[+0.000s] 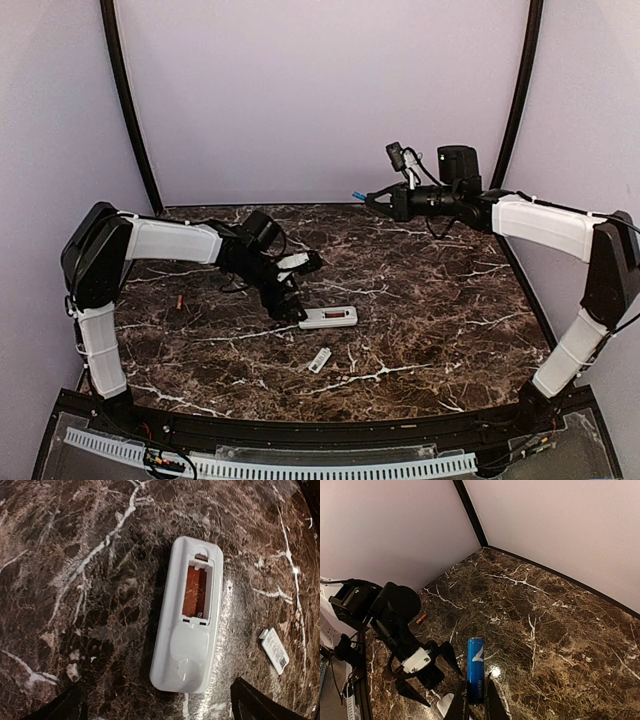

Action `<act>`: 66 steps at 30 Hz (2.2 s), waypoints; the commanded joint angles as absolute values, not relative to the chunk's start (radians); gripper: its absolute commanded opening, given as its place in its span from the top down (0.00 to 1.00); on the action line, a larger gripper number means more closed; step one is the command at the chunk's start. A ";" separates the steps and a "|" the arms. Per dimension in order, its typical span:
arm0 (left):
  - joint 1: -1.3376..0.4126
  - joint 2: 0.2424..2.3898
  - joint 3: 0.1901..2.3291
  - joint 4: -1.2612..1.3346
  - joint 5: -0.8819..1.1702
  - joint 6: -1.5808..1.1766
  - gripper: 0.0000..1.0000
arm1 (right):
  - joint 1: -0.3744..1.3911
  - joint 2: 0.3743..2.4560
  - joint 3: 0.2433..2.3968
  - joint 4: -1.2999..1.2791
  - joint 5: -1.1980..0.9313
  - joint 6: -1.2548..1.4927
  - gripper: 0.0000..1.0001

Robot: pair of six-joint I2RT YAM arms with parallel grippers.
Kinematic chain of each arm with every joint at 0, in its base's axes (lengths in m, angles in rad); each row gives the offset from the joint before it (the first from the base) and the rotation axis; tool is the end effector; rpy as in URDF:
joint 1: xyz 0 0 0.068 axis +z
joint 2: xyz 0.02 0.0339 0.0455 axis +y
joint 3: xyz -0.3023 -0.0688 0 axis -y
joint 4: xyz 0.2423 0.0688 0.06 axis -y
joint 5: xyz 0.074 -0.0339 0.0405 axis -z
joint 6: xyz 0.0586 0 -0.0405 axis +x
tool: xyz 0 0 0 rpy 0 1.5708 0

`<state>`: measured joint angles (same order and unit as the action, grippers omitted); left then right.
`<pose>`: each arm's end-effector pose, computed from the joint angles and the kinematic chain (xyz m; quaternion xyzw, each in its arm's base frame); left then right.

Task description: Load the batteries into the remote control

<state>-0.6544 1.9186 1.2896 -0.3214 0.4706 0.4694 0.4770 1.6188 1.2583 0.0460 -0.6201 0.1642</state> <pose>0.3231 -0.2814 0.2010 0.5536 0.7457 -0.2485 0.2751 0.3380 0.2130 0.3485 -0.2971 0.7332 0.4106 0.4533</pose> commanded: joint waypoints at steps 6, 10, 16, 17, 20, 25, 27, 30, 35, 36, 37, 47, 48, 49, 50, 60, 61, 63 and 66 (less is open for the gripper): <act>-0.712 2.011 1.333 -0.361 0.437 0.608 0.01 | 0.472 1.661 1.246 0.028 -0.636 0.117 1.00; -0.717 2.056 1.353 -0.366 0.421 0.609 0.03 | 0.471 1.674 1.244 0.030 -0.662 0.110 1.00; -0.745 2.097 1.372 -0.381 0.371 0.614 0.18 | 0.464 1.674 1.237 0.041 -0.664 0.108 1.00; -0.752 2.105 1.377 -0.392 0.373 0.621 0.21 | 0.462 1.673 1.236 0.041 -0.663 0.109 1.00; -0.768 2.106 1.373 -0.428 0.367 0.634 0.36 | 0.457 1.670 1.232 0.038 -0.658 0.111 1.00; -0.800 2.105 1.356 -0.446 0.311 0.651 0.51 | 0.450 1.656 1.222 0.043 -0.661 0.111 1.00; -0.809 2.106 1.350 -0.446 0.298 0.656 0.60 | 0.448 1.650 1.218 0.045 -0.659 0.111 1.00; -0.818 2.099 1.355 -0.454 0.259 0.653 0.79 | 0.446 1.636 1.208 0.046 -0.654 0.109 1.00; -0.824 2.042 1.388 -0.414 0.140 0.624 1.00 | 0.442 1.613 1.191 0.042 -0.641 0.100 1.00; -0.832 2.022 1.388 -0.403 0.089 0.636 1.00 | 0.440 1.612 1.191 0.040 -0.640 0.100 1.00; -0.835 2.012 1.383 -0.376 0.061 0.645 1.00 | 0.438 1.610 1.192 0.038 -0.639 0.099 1.00; -0.905 1.730 1.182 0.023 -0.194 0.875 1.00 | 0.426 1.568 1.207 0.008 -0.608 0.083 1.00; -0.907 1.716 1.165 0.056 -0.197 0.906 1.00 | 0.426 1.562 1.208 0.008 -0.607 0.083 1.00; -0.916 1.689 1.158 0.070 -0.203 0.923 1.00 | 0.426 1.557 1.207 0.008 -0.606 0.084 1.00; -0.920 1.678 1.148 0.092 -0.205 0.954 1.00 | 0.425 1.551 1.209 0.007 -0.608 0.085 1.00; -0.963 1.556 1.123 0.121 -0.182 1.068 1.00 | 0.426 1.487 1.197 -0.043 -0.566 0.065 1.00; -0.963 1.557 1.125 0.112 -0.181 1.057 1.00 | 0.426 1.482 1.199 -0.052 -0.562 0.059 1.00; -0.964 1.565 1.142 0.065 -0.164 1.003 1.00 | 0.426 1.480 1.207 -0.085 -0.561 0.051 1.00; -0.964 1.603 1.187 -0.106 -0.129 0.886 1.00 | 0.426 1.475 1.233 -0.177 -0.580 0.036 1.00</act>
<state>-0.9627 1.5909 1.1439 0.0662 -0.1726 1.0054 0.4309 1.4948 1.2026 -0.0689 -0.5789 0.0650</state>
